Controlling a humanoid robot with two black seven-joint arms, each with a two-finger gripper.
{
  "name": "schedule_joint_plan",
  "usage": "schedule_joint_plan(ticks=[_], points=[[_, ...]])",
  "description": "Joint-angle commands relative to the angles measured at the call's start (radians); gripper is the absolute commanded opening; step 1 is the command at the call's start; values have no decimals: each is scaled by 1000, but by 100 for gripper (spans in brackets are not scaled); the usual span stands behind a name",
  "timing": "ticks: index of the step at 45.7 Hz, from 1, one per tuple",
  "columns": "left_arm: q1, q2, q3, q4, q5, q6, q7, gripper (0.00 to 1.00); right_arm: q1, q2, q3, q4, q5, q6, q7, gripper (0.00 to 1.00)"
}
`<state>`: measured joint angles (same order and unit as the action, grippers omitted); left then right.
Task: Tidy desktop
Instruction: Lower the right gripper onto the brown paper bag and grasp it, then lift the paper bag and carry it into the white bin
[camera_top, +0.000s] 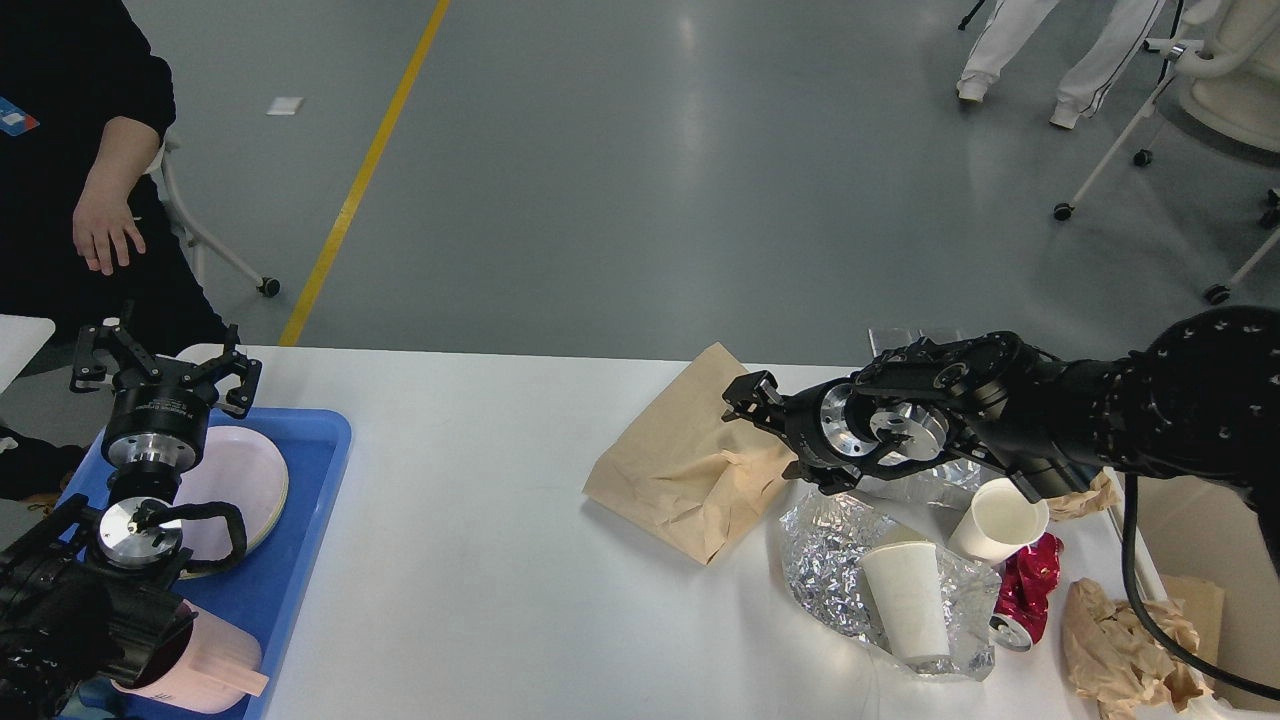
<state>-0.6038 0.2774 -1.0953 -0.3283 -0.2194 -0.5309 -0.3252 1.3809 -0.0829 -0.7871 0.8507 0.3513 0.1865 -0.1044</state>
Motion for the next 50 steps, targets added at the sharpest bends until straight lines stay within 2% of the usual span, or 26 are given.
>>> schedule_joint_plan(ticks=[1,5,9,12,18,23,40,50], points=[[1,0,0,0,0,0,0,96,-40,46,8,-87,-2,-1,0,99],[1,0,0,0,0,0,0,96,-65,68,8,-127,-5,-1,0,97],[-1,0,0,0,0,0,0,96,-71,75,8,-130,-9,-1,0,82],[-1,0,0,0,0,0,0,96,-72,84,8,-128,-11,-1,-1,66],[-1,0,0,0,0,0,0,96,-77,88,8,-125,-11,-1,-3,21],[-1,0,0,0,0,0,0,96,-77,86,8,-121,-12,1,-3,1],[1,0,0,0,0,0,0,96,-42,106,8,-82,-12,5,-3,0],[-1,0,0,0,0,0,0,96,56,35,9,23,-8,33,-1,0]])
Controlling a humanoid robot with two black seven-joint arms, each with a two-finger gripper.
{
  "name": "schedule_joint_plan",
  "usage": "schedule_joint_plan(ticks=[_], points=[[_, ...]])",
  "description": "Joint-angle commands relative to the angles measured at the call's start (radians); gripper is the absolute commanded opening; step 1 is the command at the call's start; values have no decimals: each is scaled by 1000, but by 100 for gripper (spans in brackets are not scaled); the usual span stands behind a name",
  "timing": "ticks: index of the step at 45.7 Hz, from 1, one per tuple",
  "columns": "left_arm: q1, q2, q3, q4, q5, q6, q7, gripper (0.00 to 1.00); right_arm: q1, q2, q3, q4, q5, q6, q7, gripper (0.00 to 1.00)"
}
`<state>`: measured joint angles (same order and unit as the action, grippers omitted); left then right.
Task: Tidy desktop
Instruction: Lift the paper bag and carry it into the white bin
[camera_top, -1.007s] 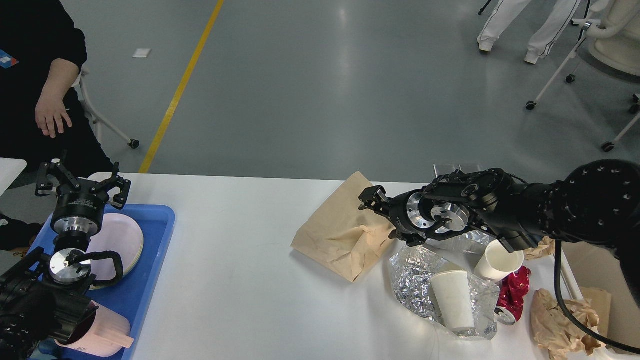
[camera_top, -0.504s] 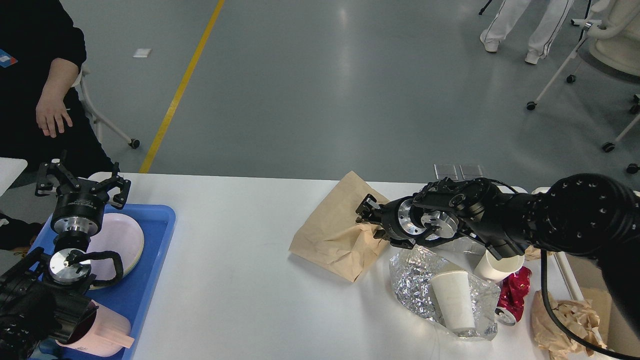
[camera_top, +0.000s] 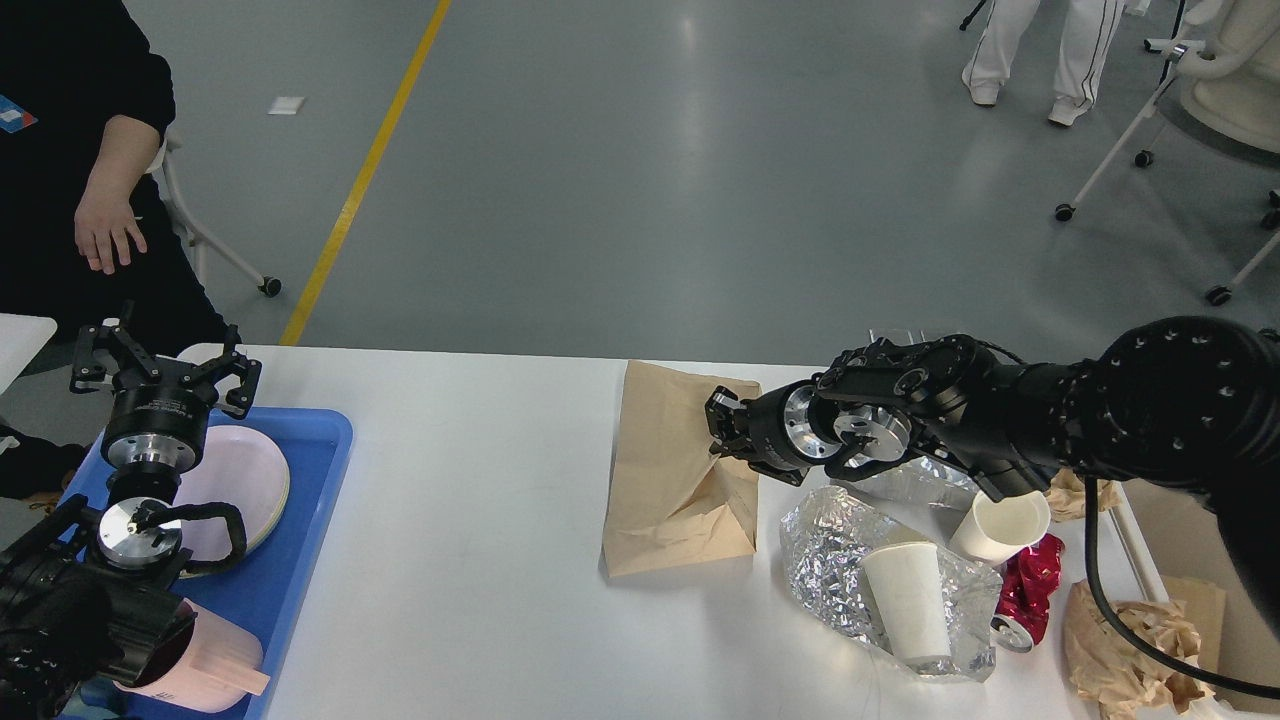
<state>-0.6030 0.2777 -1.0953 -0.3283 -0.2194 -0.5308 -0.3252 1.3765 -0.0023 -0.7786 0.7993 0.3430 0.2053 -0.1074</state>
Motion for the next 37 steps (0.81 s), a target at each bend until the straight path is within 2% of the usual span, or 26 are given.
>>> schedule_joint_plan(ticks=[1,17,37], points=[[0,0,0,0,0,2,0,96,78,-59,1,92,-1,22,2,0],[-1,-2,0,0,0,0,0,96,318,-300,62,155,2,253,2,0],[-1,-2,0,0,0,2,0,96,549,-600,42,121,-13,272,2,0]])
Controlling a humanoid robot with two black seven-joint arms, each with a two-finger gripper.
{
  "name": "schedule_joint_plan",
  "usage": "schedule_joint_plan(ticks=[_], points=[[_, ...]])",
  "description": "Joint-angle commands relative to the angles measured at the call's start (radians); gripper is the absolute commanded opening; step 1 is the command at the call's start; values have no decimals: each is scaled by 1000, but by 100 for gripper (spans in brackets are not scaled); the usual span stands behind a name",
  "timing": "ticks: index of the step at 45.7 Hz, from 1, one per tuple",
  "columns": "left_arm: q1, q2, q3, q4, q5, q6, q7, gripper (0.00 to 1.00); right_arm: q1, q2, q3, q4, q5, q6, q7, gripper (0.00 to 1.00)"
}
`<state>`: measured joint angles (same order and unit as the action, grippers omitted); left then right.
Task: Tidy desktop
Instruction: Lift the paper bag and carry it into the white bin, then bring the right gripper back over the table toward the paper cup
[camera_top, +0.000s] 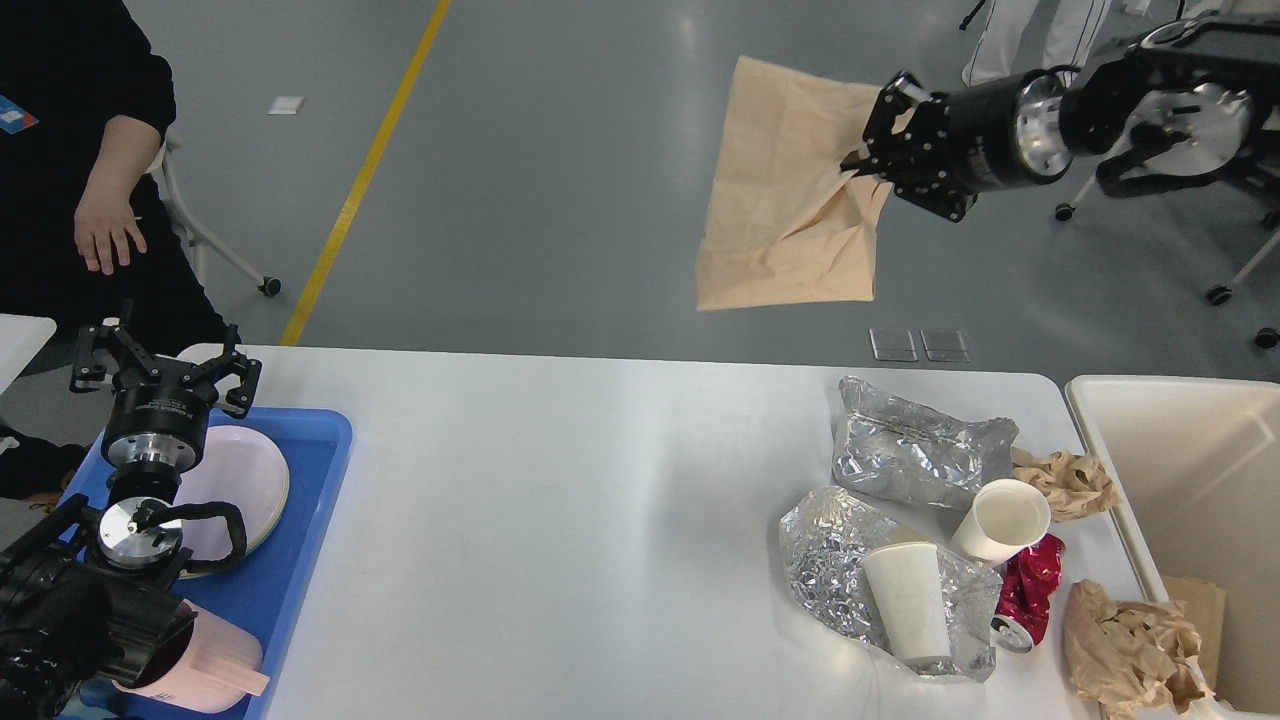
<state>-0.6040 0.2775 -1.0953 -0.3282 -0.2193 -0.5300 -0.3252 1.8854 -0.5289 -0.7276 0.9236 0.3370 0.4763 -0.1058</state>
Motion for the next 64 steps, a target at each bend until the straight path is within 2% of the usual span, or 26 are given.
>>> schedule_joint_plan(ticks=[1,9,12,18,22,27,33,40,41,44,45,57,64], points=[[0,0,0,0,0,-1,0,96,40,-85,-9,-5,-9,-4,0,0],[0,-1,0,0,0,-1,0,96,-37,-186,-75,-75,-3,-31,0,0],[1,0,0,0,0,1,0,96,-152,-253,-62,-109,-4,-100,0,0],[1,0,0,0,0,-1,0,96,-328,-315,-50,-146,-7,-251,1,0],[1,0,0,0,0,-1,0,96,-442,-318,-46,-178,-7,-350,3,0],[0,0,0,0,0,1,0,96,-574,-310,-42,-226,-7,-421,3,0],[1,0,0,0,0,1,0,96,-729,-296,-44,-275,-10,-432,3,0],[0,0,0,0,0,-1,0,96,-862,-227,-49,-316,-12,-433,5,0],[1,0,0,0,0,-1,0,96,-876,-221,-50,-321,-12,-433,3,13],[1,0,0,0,0,-1,0,96,-896,-212,-53,-350,-12,-433,5,86],[0,0,0,0,0,1,0,96,-899,-209,-53,-361,-12,-433,3,100],[0,0,0,0,0,-1,0,96,-888,-151,-56,-376,-9,-417,3,100],[0,0,0,0,0,-1,0,96,-795,-109,-75,-365,-9,-413,3,100]])
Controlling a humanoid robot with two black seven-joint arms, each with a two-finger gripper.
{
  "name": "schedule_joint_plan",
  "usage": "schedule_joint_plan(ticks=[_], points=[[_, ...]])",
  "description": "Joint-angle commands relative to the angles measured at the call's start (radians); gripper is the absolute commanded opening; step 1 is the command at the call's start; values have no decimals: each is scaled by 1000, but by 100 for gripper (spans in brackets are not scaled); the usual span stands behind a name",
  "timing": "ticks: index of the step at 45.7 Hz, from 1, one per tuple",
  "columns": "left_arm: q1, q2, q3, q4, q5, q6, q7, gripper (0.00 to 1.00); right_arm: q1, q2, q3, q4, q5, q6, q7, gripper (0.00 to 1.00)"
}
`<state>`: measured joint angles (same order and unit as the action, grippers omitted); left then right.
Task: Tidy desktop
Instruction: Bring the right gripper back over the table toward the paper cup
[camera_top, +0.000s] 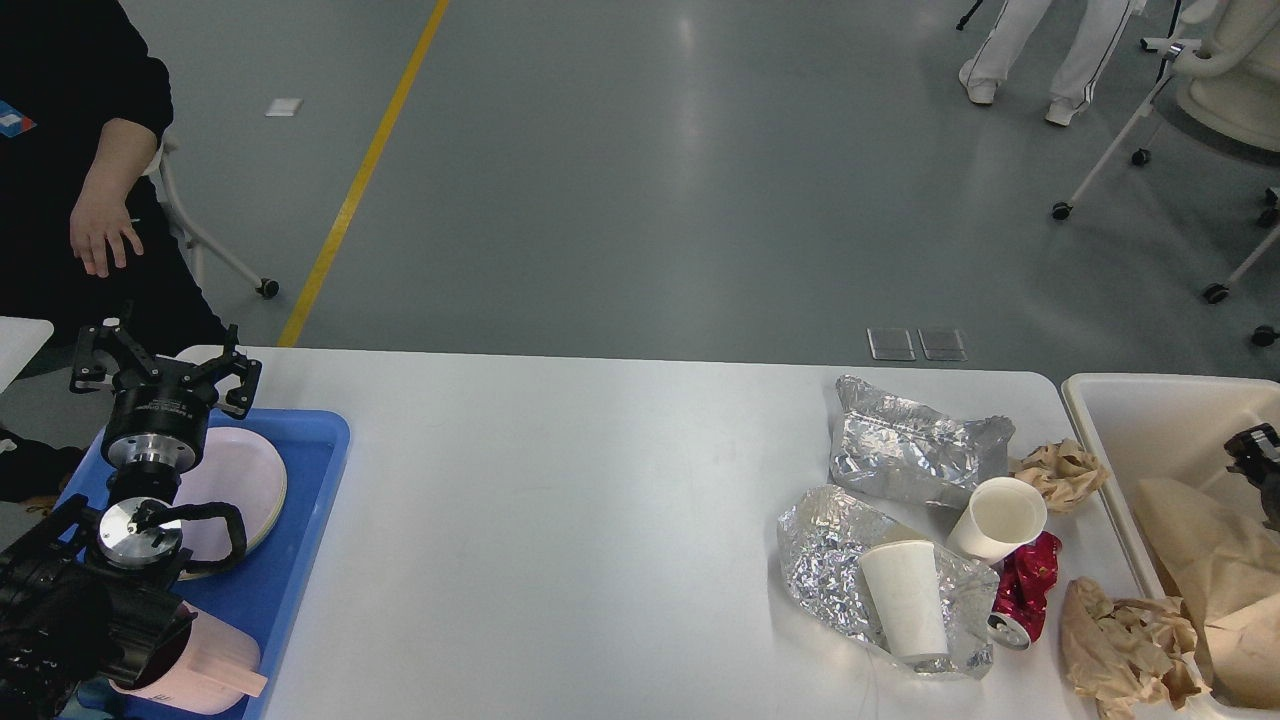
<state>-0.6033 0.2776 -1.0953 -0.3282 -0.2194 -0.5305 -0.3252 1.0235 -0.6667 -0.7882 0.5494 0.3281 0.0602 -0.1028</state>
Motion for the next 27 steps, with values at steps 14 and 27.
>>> schedule_joint_plan(ticks=[14,27], points=[[0,0,0,0,0,0,0,96,403,211,-273,56,-3,165,0,100],[-1,0,0,0,0,0,0,96,665,343,-310,124,-118,429,-14,100]])
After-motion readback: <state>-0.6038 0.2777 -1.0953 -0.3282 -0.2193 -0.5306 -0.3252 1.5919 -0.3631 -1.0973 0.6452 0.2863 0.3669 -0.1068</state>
